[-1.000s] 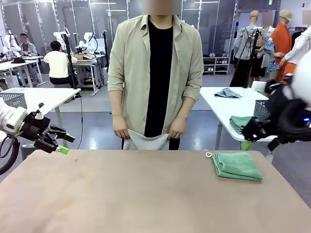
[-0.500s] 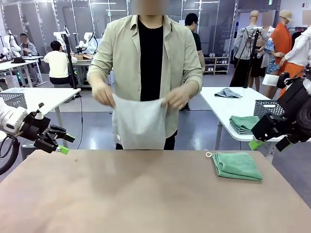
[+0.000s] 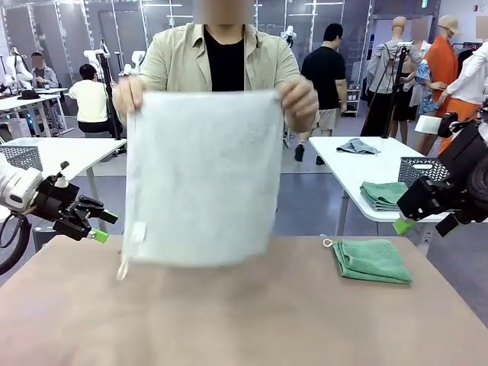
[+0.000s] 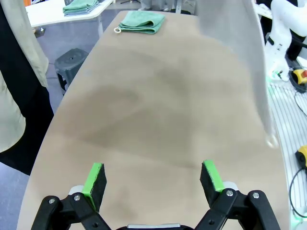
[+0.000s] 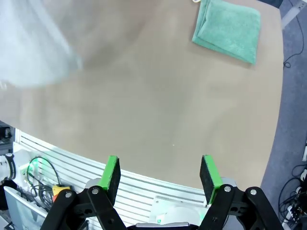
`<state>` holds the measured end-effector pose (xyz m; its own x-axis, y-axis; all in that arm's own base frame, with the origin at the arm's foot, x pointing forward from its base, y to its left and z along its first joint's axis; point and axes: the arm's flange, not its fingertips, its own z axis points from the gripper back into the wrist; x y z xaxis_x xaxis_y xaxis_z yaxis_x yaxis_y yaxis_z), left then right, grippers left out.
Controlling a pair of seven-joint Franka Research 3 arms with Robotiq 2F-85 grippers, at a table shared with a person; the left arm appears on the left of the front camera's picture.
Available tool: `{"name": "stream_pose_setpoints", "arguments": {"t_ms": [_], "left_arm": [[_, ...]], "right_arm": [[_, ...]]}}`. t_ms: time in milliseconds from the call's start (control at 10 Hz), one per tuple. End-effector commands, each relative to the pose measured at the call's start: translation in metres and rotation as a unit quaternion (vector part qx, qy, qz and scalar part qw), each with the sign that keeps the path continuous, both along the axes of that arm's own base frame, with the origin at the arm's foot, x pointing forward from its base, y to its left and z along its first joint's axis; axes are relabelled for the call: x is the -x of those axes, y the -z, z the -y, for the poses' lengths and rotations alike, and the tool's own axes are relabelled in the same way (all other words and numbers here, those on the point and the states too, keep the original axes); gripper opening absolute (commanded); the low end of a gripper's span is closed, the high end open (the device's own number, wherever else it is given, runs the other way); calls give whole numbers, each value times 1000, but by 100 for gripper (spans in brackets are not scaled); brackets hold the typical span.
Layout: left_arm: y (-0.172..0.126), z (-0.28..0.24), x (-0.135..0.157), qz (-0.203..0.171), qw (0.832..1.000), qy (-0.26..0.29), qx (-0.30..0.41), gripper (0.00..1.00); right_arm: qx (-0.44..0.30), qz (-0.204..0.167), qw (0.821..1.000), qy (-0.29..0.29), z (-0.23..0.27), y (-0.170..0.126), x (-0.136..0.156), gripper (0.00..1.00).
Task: Fold the towels and place them in the basket.
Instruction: When a person lays out a Towel with hook on the table, fold it in half twice.
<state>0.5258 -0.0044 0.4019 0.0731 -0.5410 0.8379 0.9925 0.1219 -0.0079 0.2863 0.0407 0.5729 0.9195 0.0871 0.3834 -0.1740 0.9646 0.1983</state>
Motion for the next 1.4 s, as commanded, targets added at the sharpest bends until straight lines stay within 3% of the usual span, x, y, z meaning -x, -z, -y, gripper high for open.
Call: {"name": "stream_pose_setpoints", "arguments": {"t_ms": [0,1000,1100,1300], "left_arm": [[-1,0,1,-4,1000,0,-3,100],[-1,0,1,-4,1000,0,-3,100],[0,0,0,0,1000,0,0,100],[-27,19,8,18,998,-1,-58,100]], "right_arm": [[-5,0,1000,-3,-1,0,1,84],[0,0,1000,0,0,0,0,84],[21,9,999,-27,-5,-1,-1,84],[85,23,989,-115,-31,-12,-7,84]]}}
